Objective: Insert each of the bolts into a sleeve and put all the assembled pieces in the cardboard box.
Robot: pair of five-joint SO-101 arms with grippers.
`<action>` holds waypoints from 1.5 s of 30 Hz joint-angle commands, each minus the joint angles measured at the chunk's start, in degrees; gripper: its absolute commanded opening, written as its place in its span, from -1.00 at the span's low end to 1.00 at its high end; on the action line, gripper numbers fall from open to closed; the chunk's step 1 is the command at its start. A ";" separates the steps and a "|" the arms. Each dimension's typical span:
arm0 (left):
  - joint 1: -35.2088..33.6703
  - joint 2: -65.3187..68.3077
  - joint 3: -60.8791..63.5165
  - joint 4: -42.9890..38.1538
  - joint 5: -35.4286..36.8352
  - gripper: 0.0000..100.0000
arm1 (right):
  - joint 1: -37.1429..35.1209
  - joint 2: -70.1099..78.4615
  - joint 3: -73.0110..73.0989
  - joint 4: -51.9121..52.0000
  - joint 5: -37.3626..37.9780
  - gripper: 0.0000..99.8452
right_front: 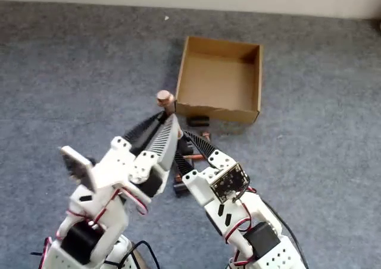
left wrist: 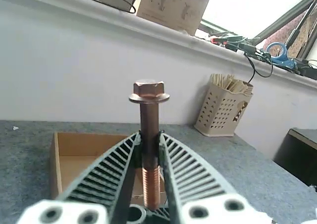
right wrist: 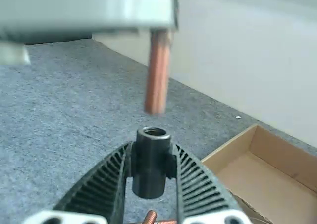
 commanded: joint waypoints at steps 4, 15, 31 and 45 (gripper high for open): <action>-0.92 -0.57 4.44 -5.80 -0.70 -0.99 | -0.40 -1.10 7.08 -0.48 0.70 -0.99; -2.42 -0.57 6.90 -5.71 -0.79 -0.99 | 0.57 -1.10 6.99 -0.57 0.70 -0.99; 2.42 -0.75 5.58 7.82 -10.64 -0.99 | 2.15 -1.10 6.99 -0.57 0.70 -0.99; 3.21 -0.75 2.42 20.13 -16.88 -0.59 | 6.29 -1.10 7.34 -0.40 0.62 -0.99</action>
